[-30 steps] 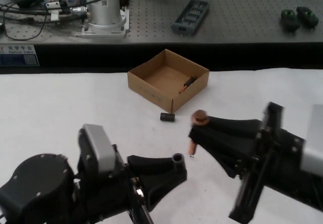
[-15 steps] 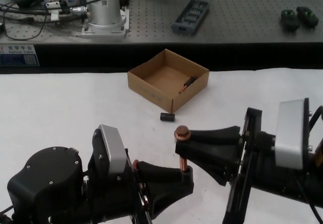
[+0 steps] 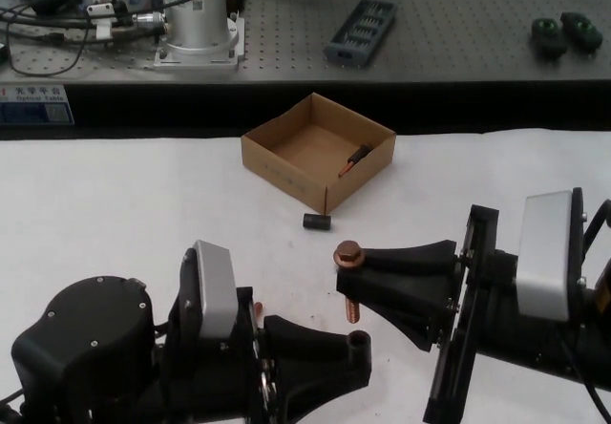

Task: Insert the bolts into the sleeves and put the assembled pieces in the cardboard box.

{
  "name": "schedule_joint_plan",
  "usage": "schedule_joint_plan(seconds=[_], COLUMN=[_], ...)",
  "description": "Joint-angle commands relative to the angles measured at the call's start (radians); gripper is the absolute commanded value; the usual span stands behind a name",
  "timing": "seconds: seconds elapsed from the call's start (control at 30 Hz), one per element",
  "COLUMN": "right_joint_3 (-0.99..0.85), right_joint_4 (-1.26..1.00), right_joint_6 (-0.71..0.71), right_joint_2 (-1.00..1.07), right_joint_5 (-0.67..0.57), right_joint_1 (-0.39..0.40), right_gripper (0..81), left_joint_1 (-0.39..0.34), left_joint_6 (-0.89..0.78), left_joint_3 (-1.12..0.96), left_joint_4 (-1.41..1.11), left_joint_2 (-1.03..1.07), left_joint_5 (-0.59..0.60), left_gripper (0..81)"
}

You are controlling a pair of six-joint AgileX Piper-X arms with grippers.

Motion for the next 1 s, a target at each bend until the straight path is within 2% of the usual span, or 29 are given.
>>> schedule_joint_plan(seconds=[0.0,0.97], right_joint_3=[-0.010,-0.010], right_joint_4=[-0.001,0.048], right_joint_6=[-0.009,0.015], right_joint_2=[-0.001,-0.001], right_joint_5=[-0.006,-0.051], right_joint_1=[-0.007,-0.007], right_gripper=[5.8,5.8], left_joint_1=[0.012,0.021], left_joint_6=[0.016,-0.020], left_joint_3=[-0.010,-0.010], left_joint_4=[-0.012,-0.043], left_joint_2=[0.001,0.001], left_joint_5=[0.014,0.071], left_gripper=[0.6,0.6])
